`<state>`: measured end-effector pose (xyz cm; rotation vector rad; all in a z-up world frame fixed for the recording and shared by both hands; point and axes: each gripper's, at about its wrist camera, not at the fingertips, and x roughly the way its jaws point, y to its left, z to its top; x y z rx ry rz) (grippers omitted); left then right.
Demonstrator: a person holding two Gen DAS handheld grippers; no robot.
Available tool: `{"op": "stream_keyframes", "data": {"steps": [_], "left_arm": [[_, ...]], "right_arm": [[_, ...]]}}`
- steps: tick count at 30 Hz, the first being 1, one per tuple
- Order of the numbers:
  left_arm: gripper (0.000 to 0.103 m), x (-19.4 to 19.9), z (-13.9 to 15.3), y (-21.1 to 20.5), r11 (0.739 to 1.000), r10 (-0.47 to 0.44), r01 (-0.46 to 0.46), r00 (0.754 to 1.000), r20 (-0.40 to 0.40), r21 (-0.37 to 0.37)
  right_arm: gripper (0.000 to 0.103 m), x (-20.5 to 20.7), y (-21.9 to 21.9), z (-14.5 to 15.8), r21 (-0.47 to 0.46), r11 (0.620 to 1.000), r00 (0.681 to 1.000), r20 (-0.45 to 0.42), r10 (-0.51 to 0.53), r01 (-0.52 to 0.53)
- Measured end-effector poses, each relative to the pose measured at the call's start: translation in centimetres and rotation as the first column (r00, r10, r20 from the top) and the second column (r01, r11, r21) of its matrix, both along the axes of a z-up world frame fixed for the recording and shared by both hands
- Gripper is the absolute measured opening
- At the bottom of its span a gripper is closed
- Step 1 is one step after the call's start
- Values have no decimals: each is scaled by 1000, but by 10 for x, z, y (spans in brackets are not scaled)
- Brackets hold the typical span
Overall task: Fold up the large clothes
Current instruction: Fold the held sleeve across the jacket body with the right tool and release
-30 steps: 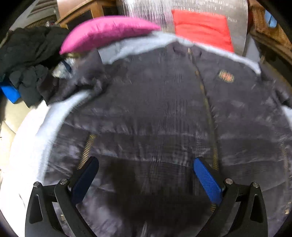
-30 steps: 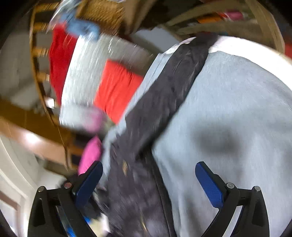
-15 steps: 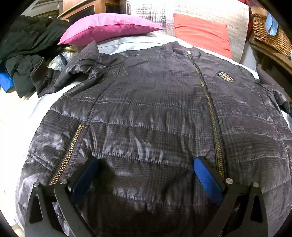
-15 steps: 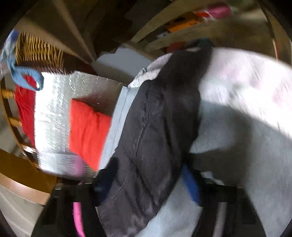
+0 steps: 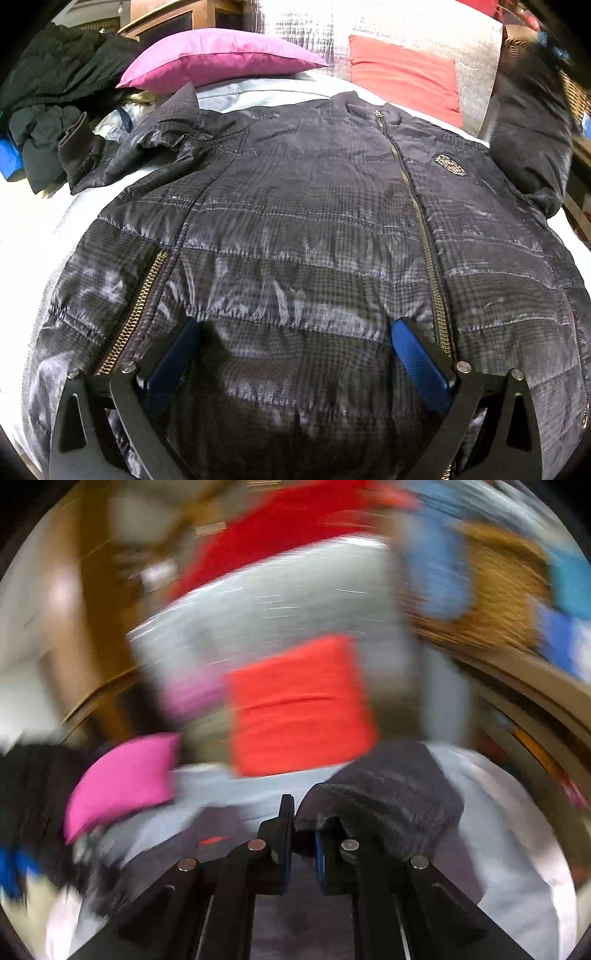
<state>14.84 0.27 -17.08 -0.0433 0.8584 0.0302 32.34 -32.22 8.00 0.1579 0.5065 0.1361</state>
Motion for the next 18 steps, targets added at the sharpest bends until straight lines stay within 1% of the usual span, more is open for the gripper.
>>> {"op": "stream_keyframes", "data": {"steps": [1,2,3,4,5,6,7,8,9,11,12,13,16,18], "left_arm": [[103,0,0,0,1000,0,0,1000,0,-1],[103,0,0,0,1000,-1,1,1000,1,-1],[103,0,0,0,1000,0,0,1000,1,-1],[103,-1,0,0,1000,-1,1,1000,2,-3],[103,0,0,0,1000,-2,2,1000,2,-4],[103,-1,0,0,1000,-2,2,1000,3,-6],[103,-1,0,1,1000,-2,2,1000,5,-9],[103,-1,0,1,1000,-2,3,1000,6,-12],[103,-1,0,2,1000,-2,2,1000,7,-13],[103,-1,0,1,1000,-1,1,1000,6,-7],[103,-2,0,1,1000,0,0,1000,5,-4],[103,-1,0,1,1000,1,-1,1000,4,2],[103,-1,0,-1,1000,3,-3,1000,2,12],[103,-1,0,-2,1000,3,-3,1000,0,15]], "right_arm": [[11,-4,45,-8,-64,995,997,-14,79,-79],[14,-8,72,-19,-104,986,991,-42,129,-133],[17,-8,108,-38,-145,967,975,-102,196,-210],[35,-9,132,-59,-157,952,959,-157,237,-261],[81,-9,152,-83,-160,940,938,-225,263,-302],[98,-10,170,-112,-152,931,912,-301,277,-333],[103,-14,178,-130,-140,928,897,-339,283,-346],[103,-15,177,-148,-121,931,887,-368,279,-344],[103,-23,174,-158,-90,940,883,-382,273,-330],[103,-24,152,-164,-7,954,885,-374,276,-301],[103,-33,136,-163,59,959,892,-357,278,-276],[103,-44,124,-163,105,961,899,-337,278,-257],[103,-66,83,-160,205,963,933,-280,228,-174],[103,-79,48,-164,283,953,949,-259,181,-105]]}}
